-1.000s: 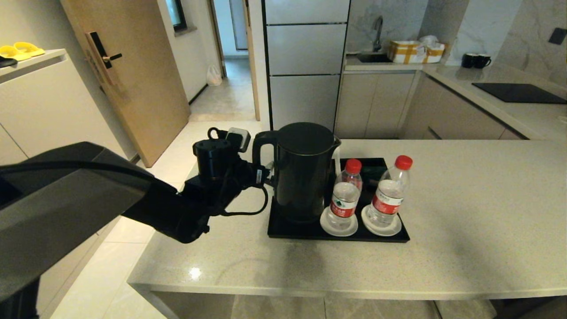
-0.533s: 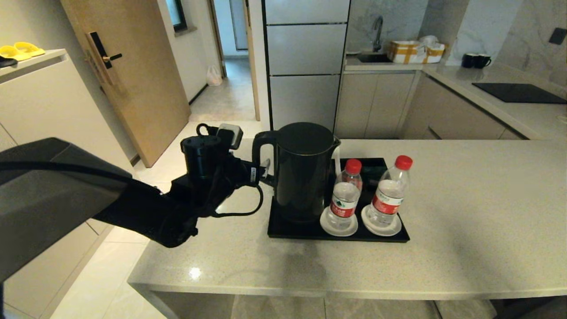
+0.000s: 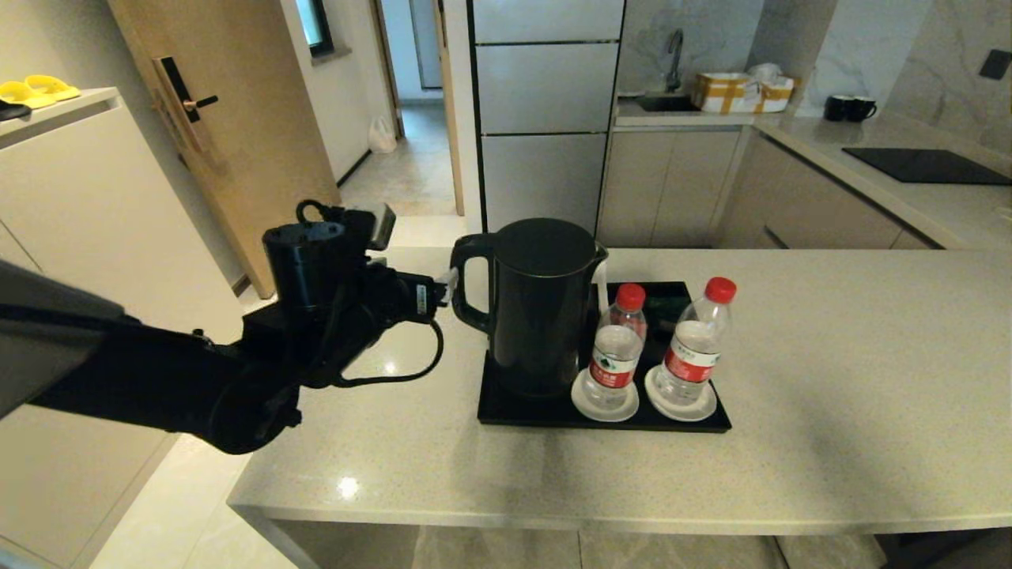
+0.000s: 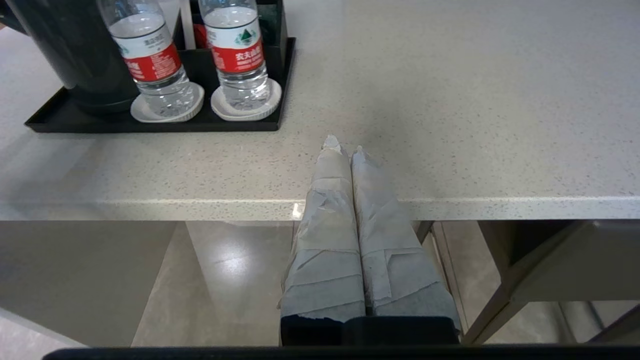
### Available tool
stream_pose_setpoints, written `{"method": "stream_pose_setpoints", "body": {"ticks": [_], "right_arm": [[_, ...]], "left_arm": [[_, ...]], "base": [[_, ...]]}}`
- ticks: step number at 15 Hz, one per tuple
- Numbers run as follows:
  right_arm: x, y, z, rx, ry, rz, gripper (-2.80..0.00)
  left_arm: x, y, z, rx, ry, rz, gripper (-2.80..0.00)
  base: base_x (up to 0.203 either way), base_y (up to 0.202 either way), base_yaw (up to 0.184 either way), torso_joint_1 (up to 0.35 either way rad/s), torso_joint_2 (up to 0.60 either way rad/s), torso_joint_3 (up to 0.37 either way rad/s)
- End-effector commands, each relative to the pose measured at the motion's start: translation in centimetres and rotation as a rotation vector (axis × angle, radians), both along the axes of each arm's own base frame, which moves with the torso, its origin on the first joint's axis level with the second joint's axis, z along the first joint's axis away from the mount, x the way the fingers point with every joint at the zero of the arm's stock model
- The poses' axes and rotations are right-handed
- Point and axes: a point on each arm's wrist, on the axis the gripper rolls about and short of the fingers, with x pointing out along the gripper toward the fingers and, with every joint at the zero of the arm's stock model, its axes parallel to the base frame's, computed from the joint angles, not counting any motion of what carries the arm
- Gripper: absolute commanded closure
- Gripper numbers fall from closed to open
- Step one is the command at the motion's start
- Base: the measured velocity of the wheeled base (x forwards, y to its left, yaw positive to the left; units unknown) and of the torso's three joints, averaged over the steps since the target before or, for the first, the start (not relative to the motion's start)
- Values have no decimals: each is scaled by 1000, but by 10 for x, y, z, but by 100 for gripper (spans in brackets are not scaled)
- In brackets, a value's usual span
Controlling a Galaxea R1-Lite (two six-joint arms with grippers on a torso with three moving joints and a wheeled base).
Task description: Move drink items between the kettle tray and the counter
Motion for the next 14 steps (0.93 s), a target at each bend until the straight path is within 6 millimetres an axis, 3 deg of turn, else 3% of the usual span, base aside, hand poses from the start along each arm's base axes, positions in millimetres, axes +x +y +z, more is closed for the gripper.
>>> {"method": "stream_pose_setpoints", "body": {"ticks": [1, 4, 7, 8, 11, 14], "right_arm": [[0, 0, 0, -1, -1, -1, 0], [0, 0, 0, -1, -2, 0, 0], [0, 0, 0, -2, -3, 1, 0], [0, 0, 0, -1, -2, 0, 0], [0, 0, 0, -1, -1, -1, 0], [0, 0, 0, -1, -3, -1, 0]], "left_arm": [[-21, 16, 22, -22, -44, 20, -280], [-44, 39, 48, -32, -65, 57, -280], [-85, 71, 92, -30, -80, 105, -280], [-105, 82, 107, -31, -85, 119, 0], [-171, 111, 144, -28, -82, 164, 0], [-269, 141, 175, -43, -70, 215, 0]], "base": [[0, 0, 0, 0, 0, 0], [0, 0, 0, 0, 0, 0], [0, 0, 0, 0, 0, 0], [0, 0, 0, 0, 0, 0], [0, 0, 0, 0, 0, 0], [0, 0, 0, 0, 0, 0]]}}
